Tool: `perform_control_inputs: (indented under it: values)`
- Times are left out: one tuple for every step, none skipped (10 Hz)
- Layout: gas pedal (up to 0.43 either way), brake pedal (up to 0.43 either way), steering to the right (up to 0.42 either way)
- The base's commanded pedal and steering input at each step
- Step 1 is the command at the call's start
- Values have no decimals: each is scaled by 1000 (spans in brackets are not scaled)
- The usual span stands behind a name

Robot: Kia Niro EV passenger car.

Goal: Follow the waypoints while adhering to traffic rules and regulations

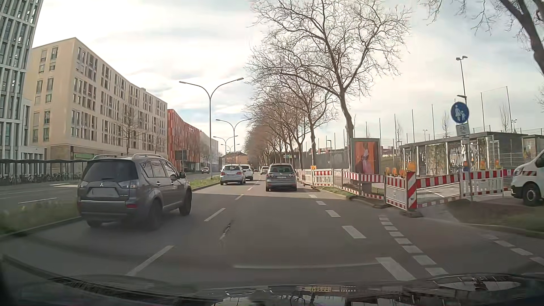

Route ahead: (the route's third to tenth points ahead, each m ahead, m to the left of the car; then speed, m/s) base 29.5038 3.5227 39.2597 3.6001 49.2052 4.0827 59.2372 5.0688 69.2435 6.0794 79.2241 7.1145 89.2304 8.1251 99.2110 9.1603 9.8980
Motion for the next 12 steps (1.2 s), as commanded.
perform_control_inputs:
  values:
    - [130,0,0]
    - [130,0,0]
    - [130,0,0]
    - [138,0,-1]
    - [138,0,-3]
    - [138,0,-3]
    - [150,0,-3]
    - [150,0,-3]
    - [150,0,-4]
    - [157,0,-4]
    - [157,0,-4]
    - [157,0,-4]
